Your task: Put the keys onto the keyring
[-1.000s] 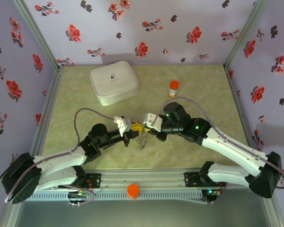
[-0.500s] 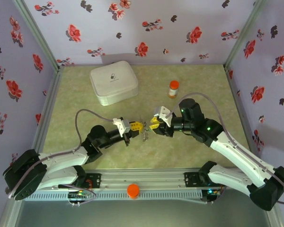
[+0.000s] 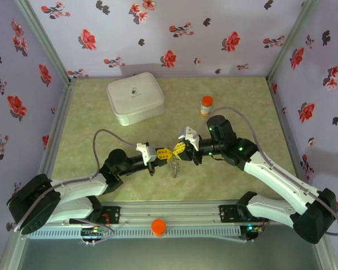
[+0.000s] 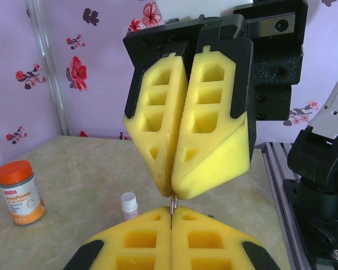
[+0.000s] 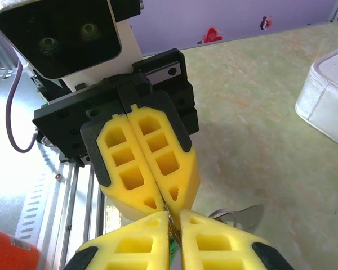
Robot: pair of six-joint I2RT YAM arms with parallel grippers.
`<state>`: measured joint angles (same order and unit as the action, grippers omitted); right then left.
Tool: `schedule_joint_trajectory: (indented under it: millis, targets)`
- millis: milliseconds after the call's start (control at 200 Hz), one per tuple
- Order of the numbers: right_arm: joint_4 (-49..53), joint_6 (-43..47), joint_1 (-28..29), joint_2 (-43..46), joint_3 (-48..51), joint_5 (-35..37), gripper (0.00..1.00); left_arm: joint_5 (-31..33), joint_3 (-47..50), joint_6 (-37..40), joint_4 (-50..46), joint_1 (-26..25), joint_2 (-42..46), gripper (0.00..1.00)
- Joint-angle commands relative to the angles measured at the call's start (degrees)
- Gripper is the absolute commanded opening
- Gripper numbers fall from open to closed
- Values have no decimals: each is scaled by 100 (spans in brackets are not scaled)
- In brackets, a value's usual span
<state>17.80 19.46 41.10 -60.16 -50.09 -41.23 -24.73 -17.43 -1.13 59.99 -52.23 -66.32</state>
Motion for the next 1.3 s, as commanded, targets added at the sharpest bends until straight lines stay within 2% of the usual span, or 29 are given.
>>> schedule_joint_trajectory:
  millis: [0,125,305,730,815,900,995,1035,1070,1100,1175,1295]
  targets:
    - [174,91,-15,-120,-72,-238,13,-155,-70,109,502,-1,2,0]
    - [409,176,-14,-126,-135,-135,16,-158,-129,113,488,-3,-47,0]
    - [536,300,-14,199,13,472,17,-167,-129,92,484,-1,-39,0]
    - [339,108,37,-22,-45,58,15,-305,-129,60,534,-11,-73,0]
    - [313,125,72,-69,-50,33,11,-318,-127,20,553,-7,-77,0]
    - [237,111,90,-143,-75,-61,0,-313,-105,-19,549,-7,-53,0]
    - [278,144,100,-224,-153,-181,0,-295,-96,-34,516,-6,-13,0]
    - [346,198,108,-237,-203,-168,0,-170,-103,-31,370,0,17,0]
    - [427,267,109,-229,-264,-78,0,25,-107,-225,191,2,72,19]
    - [530,332,116,-204,-330,43,0,182,-121,-253,-20,2,143,25]
    - [971,684,205,-189,-567,573,0,303,-255,-29,-1087,2,454,29]
    - [1899,1327,494,-388,-1105,1411,0,479,-653,551,-3040,2,914,28]
